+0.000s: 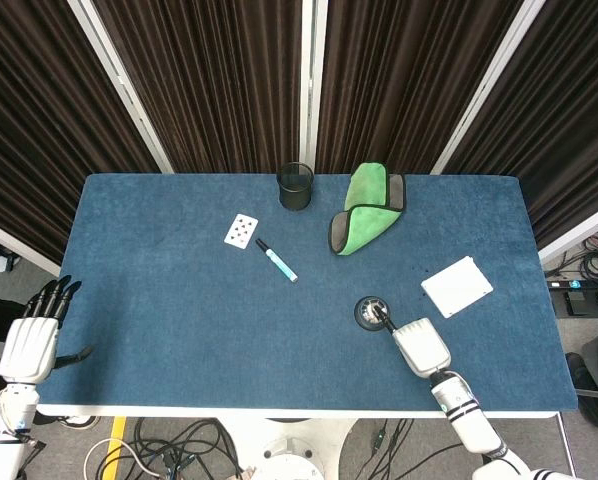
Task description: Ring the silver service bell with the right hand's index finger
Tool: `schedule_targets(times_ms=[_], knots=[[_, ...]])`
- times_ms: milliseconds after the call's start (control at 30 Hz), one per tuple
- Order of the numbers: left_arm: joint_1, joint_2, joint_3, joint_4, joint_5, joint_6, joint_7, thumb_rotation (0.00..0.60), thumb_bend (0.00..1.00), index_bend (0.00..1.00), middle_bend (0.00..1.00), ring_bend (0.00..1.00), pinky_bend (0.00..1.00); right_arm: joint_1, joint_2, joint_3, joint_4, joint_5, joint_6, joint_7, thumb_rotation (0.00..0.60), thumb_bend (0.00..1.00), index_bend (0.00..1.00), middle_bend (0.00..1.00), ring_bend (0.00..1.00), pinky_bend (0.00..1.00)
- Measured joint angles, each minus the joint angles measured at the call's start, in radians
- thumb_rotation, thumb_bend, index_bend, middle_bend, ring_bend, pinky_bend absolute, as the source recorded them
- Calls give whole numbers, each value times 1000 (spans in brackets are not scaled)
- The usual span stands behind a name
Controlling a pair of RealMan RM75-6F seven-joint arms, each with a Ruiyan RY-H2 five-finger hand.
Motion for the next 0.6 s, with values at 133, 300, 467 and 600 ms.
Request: schedule_targets(times_ms=[133,300,467,600], knots=[[0,-1,0,0,0,-2,1,600,26,89,11,0,156,0,3,0,3,-5,4,10,600,1000,0,844,782,742],[1,1,-1,1,-3,-3,-2,600,27,90,11,0,156,5,-6,-4,20,41,-54,-15,600,1000,0,844,782,742],[1,2,0,2,-2,-2,-5,600,27,89,11,0,156,8,-8,-5,17,51,-57,-25,600,1000,0,844,782,742],[1,4,-1,-2,2,0,-4,600,27,90,11,0,156,4,10,3,-8,22,-1,5,600,1000,0,844,782,742]])
